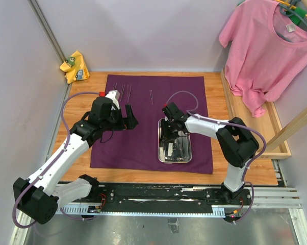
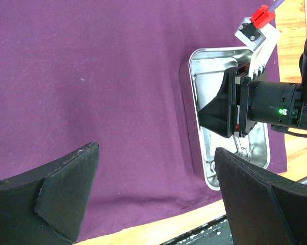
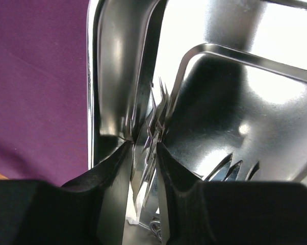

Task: Open and lay out the surgical kit
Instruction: Pick up the medical item from the container.

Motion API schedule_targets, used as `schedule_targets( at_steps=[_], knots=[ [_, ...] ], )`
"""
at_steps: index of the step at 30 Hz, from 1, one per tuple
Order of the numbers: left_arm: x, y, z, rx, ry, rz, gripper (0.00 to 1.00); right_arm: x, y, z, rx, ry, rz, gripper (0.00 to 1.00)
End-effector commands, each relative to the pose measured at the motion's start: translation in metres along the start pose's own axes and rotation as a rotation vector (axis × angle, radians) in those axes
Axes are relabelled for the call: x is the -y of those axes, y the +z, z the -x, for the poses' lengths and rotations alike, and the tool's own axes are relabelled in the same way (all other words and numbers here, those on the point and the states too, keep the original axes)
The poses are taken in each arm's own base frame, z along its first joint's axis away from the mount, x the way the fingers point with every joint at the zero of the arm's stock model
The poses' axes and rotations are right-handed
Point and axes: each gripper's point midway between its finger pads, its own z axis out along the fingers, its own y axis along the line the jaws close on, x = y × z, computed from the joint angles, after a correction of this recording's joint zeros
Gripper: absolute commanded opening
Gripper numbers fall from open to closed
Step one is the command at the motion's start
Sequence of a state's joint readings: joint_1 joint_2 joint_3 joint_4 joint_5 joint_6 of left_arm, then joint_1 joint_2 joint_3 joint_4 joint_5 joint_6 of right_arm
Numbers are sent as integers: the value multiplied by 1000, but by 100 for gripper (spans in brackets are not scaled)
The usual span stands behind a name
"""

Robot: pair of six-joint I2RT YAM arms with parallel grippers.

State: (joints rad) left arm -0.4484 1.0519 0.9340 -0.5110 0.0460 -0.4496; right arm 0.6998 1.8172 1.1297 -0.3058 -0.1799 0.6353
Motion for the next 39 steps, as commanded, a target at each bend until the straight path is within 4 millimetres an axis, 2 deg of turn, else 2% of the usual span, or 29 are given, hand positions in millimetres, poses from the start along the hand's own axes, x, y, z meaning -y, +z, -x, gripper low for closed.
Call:
schedule_targets(
  at_steps=[1,7,11,21,27,31,34,39],
  knots=[
    [2,-2,-1,3,20,-13,99,2,11,-11,-26,5,-12,24],
    [3,-2,0,0,22,-14,99,0,11,-11,-23,7,-2,11],
    [4,-1,1,-2,21,-17,99,-1,2,-6,0,-1,-3,1],
    [8,-2,3,-1,19,-36,99,-5,-45,15,106,-38,-9,1],
    [13,-2,-1,-13,20,-67,99,-1,-61,19,130,-20,20,1],
    [28,-3,-5,-34,24,-159,99,-4,-76,31,170,42,142,1],
    [50,-9,-7,-45,27,-290,99,-9,-92,44,211,111,285,1],
    [79,-19,-13,-55,17,-478,99,-30,-137,66,300,154,544,1]
  ],
)
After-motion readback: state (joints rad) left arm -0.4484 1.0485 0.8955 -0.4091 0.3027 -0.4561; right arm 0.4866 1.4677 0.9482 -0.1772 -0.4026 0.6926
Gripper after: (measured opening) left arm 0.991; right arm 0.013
